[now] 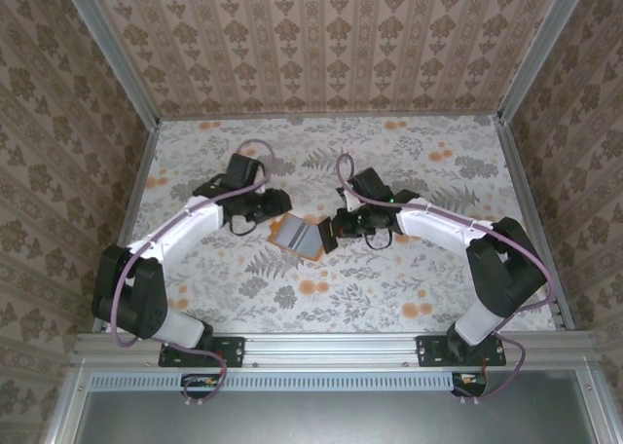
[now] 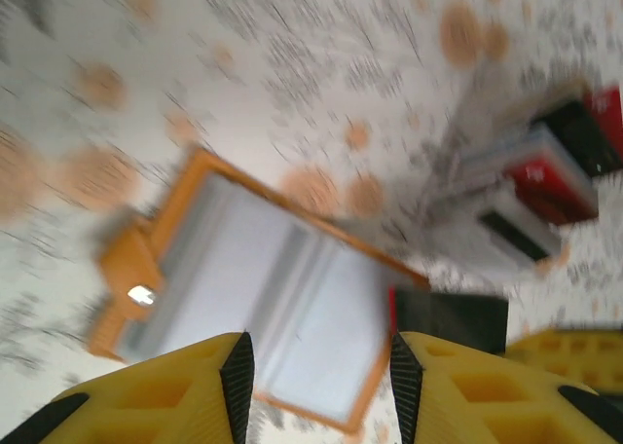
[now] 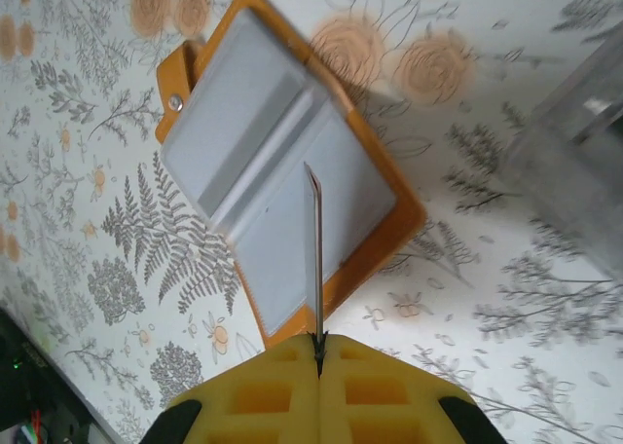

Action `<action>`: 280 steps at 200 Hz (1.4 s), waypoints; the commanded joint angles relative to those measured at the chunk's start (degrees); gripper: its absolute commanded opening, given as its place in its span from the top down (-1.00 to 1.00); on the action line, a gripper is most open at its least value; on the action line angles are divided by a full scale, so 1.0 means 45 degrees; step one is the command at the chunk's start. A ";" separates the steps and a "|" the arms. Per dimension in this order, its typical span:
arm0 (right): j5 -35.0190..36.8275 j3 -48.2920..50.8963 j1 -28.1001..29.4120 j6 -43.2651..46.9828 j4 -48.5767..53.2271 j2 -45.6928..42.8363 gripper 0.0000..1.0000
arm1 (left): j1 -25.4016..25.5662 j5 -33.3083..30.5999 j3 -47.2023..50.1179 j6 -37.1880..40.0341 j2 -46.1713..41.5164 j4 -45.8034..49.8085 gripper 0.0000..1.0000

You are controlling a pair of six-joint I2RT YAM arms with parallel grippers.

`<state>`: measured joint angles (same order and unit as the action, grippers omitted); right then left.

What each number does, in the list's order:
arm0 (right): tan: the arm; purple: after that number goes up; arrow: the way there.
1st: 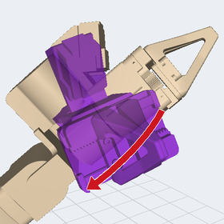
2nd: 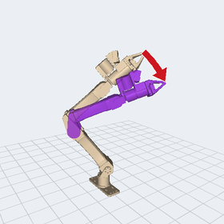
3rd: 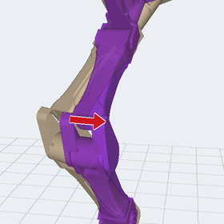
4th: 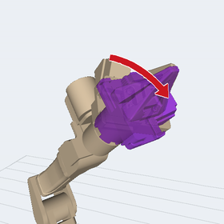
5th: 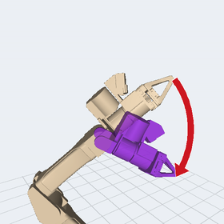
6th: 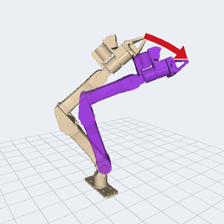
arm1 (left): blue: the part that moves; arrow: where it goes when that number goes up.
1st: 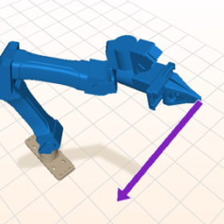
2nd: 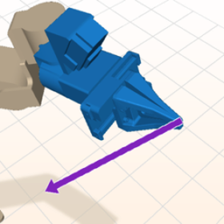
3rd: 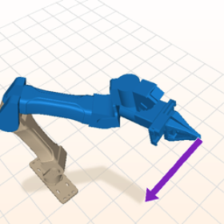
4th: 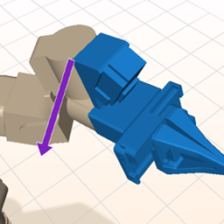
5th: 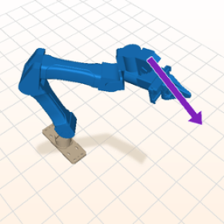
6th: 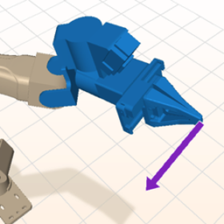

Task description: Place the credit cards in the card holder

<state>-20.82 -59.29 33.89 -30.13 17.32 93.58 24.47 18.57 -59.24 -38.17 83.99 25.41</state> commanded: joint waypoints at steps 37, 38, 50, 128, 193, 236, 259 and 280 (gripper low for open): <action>-0.0018 0.0077 0.0302 -0.0849 -0.1242 0.0983 0.89 | -0.0738 0.0917 -0.2317 0.2003 0.3448 0.0363 0.14; -0.0010 0.0073 0.0301 -0.0847 -0.1247 0.1002 0.89 | -0.0744 0.0944 -0.2359 0.2011 0.3486 0.0376 0.14; 0.0094 0.0089 0.0282 -0.0805 -0.1202 0.1213 0.89 | -0.0702 0.1163 -0.2794 0.2262 0.4330 0.0384 0.14; 0.1033 -0.0018 -0.0064 -0.0173 -0.0345 0.1410 0.89 | -0.0357 0.1434 -0.2296 0.2741 0.5926 0.0470 0.20; 0.0292 -0.0513 -0.0442 0.0164 -0.0242 0.1588 0.89 | -0.0184 0.1035 0.0880 0.2034 0.3930 0.0042 0.27; -0.1789 0.0000 -0.0403 -0.0448 -0.1674 0.1143 0.89 | -0.0240 0.0523 0.1244 0.1977 0.3441 0.0085 0.26; -0.2720 0.0356 -0.0329 -0.0872 -0.2575 0.1327 0.89 | -0.0224 0.0638 0.1280 0.1898 0.3630 -0.0137 0.27; -0.2884 0.0630 -0.0285 -0.1294 -0.3445 0.1763 0.89 | -0.0223 0.0625 0.1334 0.1934 0.3765 -0.0170 0.31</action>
<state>-29.28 -58.22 32.16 -32.88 7.75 99.39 23.24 23.59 -55.09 -28.88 99.48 22.26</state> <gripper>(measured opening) 0.055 0.357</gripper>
